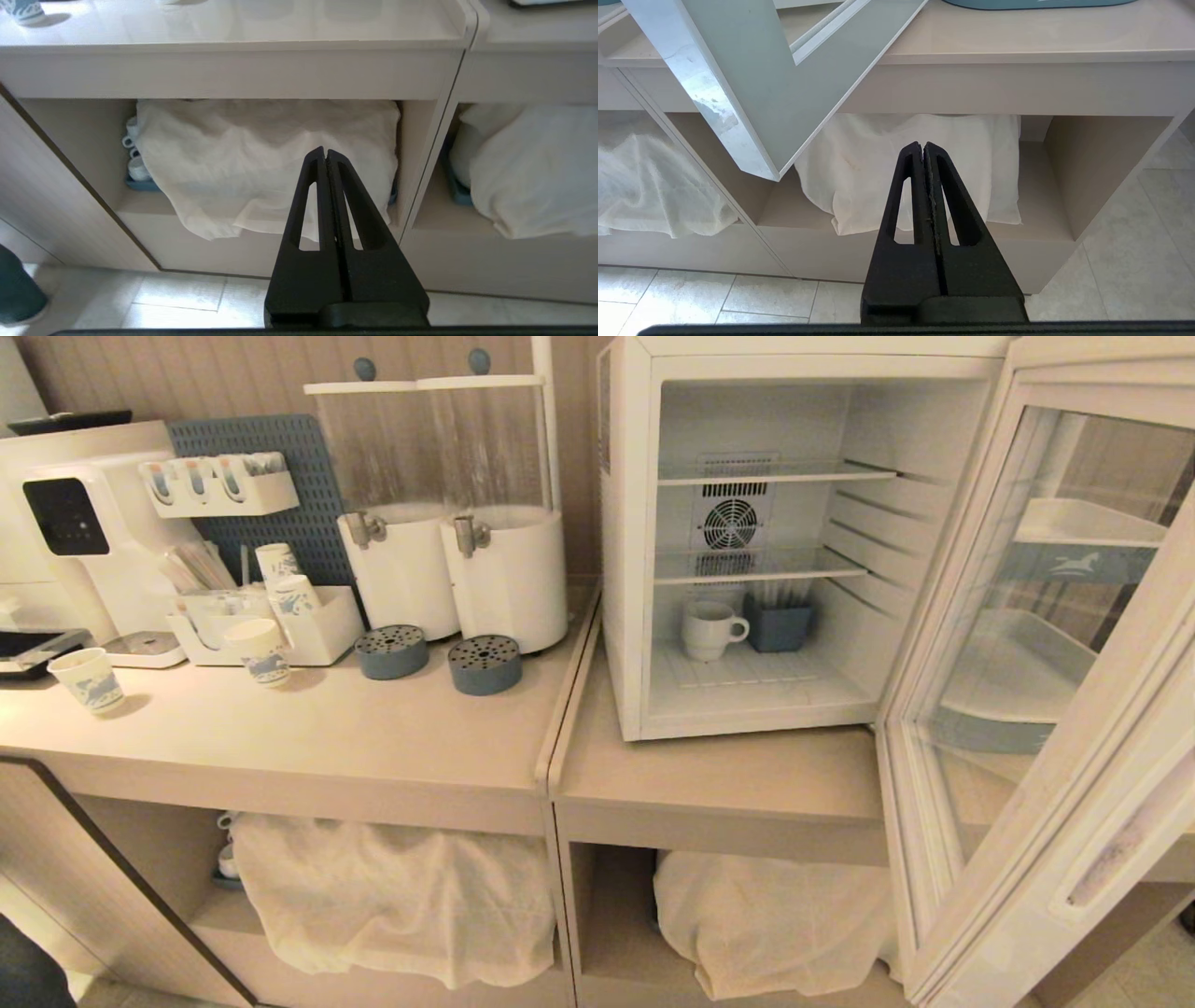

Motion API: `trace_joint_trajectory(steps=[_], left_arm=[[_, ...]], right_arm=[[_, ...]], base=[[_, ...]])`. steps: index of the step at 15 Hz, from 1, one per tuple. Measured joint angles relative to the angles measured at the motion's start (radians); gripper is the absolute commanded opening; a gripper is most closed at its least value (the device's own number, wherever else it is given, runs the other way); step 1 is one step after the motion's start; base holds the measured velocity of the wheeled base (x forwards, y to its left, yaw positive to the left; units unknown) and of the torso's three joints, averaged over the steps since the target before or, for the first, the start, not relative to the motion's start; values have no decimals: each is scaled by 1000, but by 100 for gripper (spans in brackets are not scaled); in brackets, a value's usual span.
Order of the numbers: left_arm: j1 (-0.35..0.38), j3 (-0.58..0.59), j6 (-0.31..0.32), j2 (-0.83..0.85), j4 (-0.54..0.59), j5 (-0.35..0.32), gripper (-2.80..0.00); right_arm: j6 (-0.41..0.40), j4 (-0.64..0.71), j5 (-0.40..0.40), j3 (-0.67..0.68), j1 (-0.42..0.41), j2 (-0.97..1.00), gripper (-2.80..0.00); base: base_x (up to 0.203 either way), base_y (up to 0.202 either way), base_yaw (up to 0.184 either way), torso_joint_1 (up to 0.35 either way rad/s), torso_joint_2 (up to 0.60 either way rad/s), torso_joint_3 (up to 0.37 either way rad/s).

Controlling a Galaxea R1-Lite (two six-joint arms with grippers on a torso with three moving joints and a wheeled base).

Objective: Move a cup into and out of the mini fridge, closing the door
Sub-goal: Take the ceramic cup out of the freezer

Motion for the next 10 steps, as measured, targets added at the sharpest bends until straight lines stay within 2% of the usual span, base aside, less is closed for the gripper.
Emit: trace_joint_trajectory(steps=[10], left_arm=[[0,0,-3,0,-1,2,-280]], right_arm=[[0,0,1,0,0,0,-280]], base=[[0,0,0,0,0,0]])
